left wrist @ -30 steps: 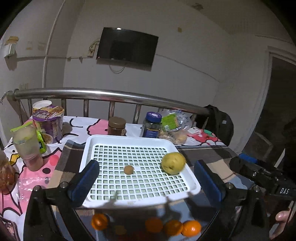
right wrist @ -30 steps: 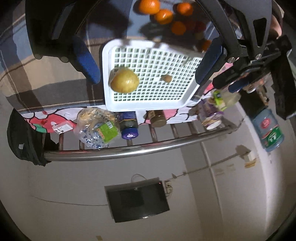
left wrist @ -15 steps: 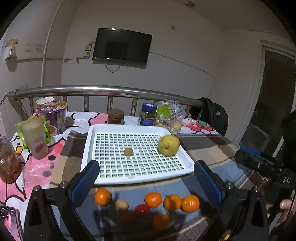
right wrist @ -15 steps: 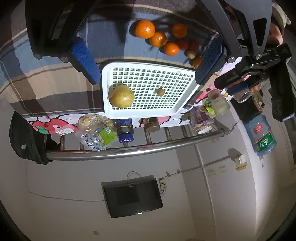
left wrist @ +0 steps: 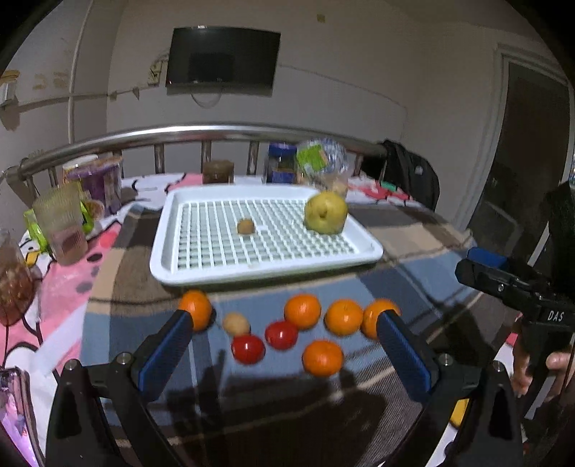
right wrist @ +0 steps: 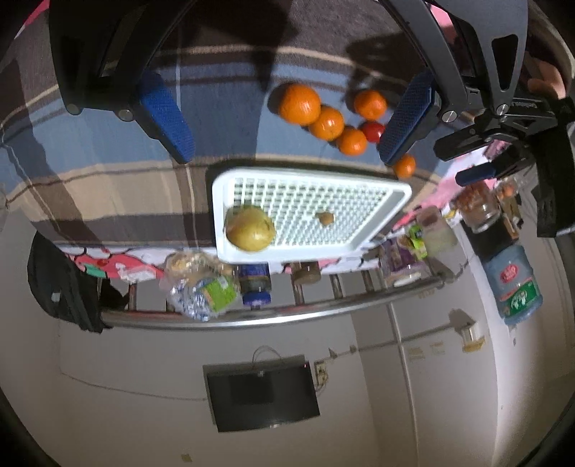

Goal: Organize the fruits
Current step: 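Withdraw both grippers from the tray toward the remaining fruit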

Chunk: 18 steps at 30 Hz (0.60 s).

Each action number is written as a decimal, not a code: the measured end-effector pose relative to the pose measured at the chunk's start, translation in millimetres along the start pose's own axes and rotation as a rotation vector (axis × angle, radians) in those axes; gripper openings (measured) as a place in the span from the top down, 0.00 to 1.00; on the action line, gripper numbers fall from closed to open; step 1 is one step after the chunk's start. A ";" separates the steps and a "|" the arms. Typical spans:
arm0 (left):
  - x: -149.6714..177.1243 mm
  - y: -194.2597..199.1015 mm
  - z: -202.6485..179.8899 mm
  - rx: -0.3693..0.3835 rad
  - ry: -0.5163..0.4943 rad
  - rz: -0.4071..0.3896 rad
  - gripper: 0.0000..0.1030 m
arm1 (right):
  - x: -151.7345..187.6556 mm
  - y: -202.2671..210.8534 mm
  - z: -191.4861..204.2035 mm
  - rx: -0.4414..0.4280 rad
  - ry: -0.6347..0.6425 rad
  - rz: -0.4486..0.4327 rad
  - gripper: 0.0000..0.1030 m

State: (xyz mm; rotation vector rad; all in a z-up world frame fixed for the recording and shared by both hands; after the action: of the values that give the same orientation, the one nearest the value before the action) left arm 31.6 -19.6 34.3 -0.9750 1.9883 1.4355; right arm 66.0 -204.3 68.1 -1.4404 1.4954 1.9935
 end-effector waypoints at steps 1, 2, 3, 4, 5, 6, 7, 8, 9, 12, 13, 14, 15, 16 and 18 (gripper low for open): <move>5.4 -3.3 0.2 -0.004 -0.002 0.017 0.00 | 4.2 -2.8 0.4 -0.003 0.002 0.012 0.00; 10.7 -6.2 -0.2 -0.002 -0.004 0.033 0.00 | 9.3 -5.7 0.9 -0.006 0.006 0.025 0.00; 15.1 -9.2 -0.8 -0.002 -0.006 0.046 0.00 | 13.9 -9.7 1.8 -0.012 0.011 0.039 0.00; 20.1 -12.7 -1.8 -0.004 -0.009 0.062 0.00 | 18.5 -14.0 2.7 -0.018 0.015 0.054 0.00; 23.8 -15.9 -2.8 -0.006 -0.013 0.073 0.00 | 21.7 -16.5 3.6 -0.021 0.020 0.060 0.00; 27.1 -18.6 -4.1 -0.006 -0.015 0.085 0.00 | 25.8 -21.1 5.4 -0.031 0.027 0.076 0.00; 30.6 -21.3 -5.8 -0.006 -0.020 0.098 0.00 | 29.5 -25.3 7.5 -0.038 0.034 0.090 0.00; 34.3 -23.9 -8.1 -0.006 -0.027 0.110 0.01 | 32.6 -28.6 9.0 -0.041 0.039 0.102 0.00; 37.3 -26.6 -10.5 -0.006 -0.034 0.120 0.02 | 36.1 -33.0 10.7 -0.046 0.044 0.116 0.00; 44.1 -36.5 -13.9 -0.006 -0.036 0.160 0.10 | 43.2 -45.3 17.0 -0.064 0.059 0.152 0.05; 45.8 -39.8 -14.4 0.000 -0.031 0.173 0.12 | 44.8 -49.0 18.4 -0.070 0.062 0.162 0.08; 46.9 -42.6 -14.4 0.002 -0.028 0.183 0.13 | 46.1 -52.8 19.9 -0.078 0.066 0.171 0.10; 47.8 -45.3 -14.7 0.000 -0.026 0.191 0.15 | 47.8 -56.9 21.0 -0.083 0.069 0.182 0.14; 48.4 -47.6 -15.1 0.000 -0.025 0.196 0.17 | 49.1 -59.9 22.1 -0.087 0.069 0.191 0.16; 48.9 -51.4 -15.4 -0.003 -0.024 0.203 0.20 | 51.1 -66.6 23.4 -0.092 0.070 0.209 0.21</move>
State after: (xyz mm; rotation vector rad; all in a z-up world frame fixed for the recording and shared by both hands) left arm 41.8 -56.6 -27.3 -0.7709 2.1183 1.5485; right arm 75.0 -172.7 -12.6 -1.4558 1.6651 2.1803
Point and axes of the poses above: each gripper's, at about its wrist camera, not at the fingertips, and y roughly against the way its jaws point, z to its left, x to its underside, the point moved 7 cm from there along -y, roughly the way its jaws point, and after that the axes turned 12 degrees about y, right-handed, at the moved point
